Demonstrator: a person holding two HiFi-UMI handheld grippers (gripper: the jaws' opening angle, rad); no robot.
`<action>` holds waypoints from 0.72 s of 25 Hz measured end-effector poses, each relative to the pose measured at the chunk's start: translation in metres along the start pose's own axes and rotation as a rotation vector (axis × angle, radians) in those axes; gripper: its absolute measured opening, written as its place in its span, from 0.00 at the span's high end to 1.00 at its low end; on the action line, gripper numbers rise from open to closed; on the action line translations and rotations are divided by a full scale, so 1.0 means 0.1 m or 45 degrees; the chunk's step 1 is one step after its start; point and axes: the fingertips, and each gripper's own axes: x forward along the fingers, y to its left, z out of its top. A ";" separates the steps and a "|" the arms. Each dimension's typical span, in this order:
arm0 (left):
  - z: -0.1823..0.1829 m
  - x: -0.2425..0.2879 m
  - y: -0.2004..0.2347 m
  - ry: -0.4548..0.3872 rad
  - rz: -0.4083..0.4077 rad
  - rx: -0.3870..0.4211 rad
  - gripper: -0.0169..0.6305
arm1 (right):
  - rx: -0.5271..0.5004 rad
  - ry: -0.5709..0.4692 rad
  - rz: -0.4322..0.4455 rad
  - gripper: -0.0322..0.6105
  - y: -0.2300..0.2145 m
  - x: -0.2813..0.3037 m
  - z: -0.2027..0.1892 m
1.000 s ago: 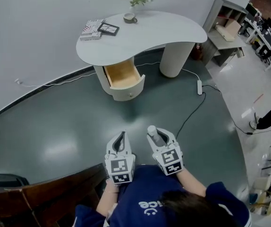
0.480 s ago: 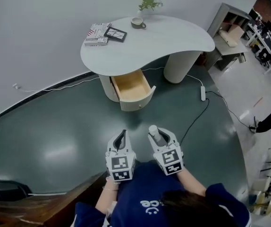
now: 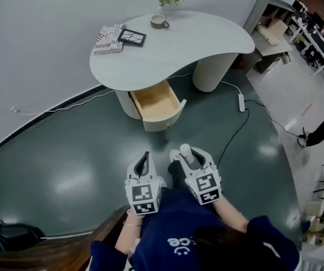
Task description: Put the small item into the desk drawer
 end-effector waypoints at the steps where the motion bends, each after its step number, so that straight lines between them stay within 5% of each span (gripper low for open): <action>1: 0.01 0.03 0.01 0.000 0.002 -0.001 0.97 | -0.001 0.001 0.003 0.71 -0.01 0.03 0.01; 18: 0.28 0.99 0.32 0.104 0.149 0.012 0.97 | 0.023 0.025 0.165 0.71 -0.64 1.01 0.39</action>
